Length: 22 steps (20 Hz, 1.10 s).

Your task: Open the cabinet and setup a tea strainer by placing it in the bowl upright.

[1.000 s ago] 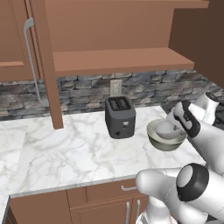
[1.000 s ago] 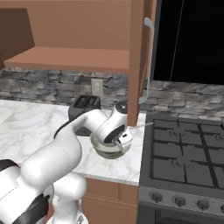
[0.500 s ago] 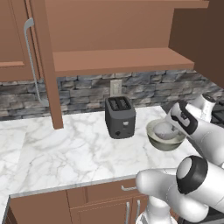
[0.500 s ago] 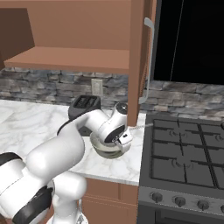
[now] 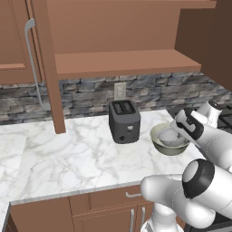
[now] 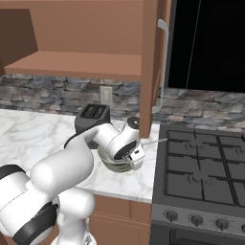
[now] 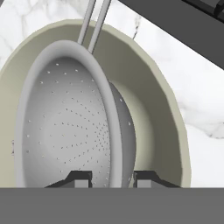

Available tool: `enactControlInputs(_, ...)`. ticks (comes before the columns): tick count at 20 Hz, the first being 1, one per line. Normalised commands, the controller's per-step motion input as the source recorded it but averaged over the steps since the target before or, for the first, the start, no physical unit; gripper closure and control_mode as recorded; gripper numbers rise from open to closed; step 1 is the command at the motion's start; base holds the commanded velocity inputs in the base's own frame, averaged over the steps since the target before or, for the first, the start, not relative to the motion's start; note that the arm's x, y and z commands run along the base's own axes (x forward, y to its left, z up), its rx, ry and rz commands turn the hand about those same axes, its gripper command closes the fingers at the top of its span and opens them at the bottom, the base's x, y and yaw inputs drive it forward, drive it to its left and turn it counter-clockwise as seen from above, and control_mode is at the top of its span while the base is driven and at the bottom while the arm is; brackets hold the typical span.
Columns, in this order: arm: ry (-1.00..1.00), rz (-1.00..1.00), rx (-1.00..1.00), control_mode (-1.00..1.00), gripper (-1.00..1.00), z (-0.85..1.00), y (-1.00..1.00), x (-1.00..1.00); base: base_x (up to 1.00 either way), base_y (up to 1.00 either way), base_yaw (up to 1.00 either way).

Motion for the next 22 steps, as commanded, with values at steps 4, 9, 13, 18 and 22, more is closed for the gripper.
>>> enactControlInputs(4,0.0,0.0,0.0,-1.0,1.0,0.0,0.0,0.0,0.0,0.0,0.0)
enactControlInputs(9,0.0,0.0,0.0,-1.0,1.0,0.0,0.0,0.0,0.0,0.0,0.0)
enactControlInputs(13,0.0,0.0,0.0,-1.0,-1.0,0.0,0.0,0.0,0.0,0.0,0.0)
enactControlInputs(18,0.0,0.0,0.0,-1.0,-1.0,0.0,0.0,0.0,0.0,0.0,0.0)
enactControlInputs(22,0.0,0.0,0.0,-1.0,-1.0,0.0,0.0,0.0,0.0,0.0,0.0)
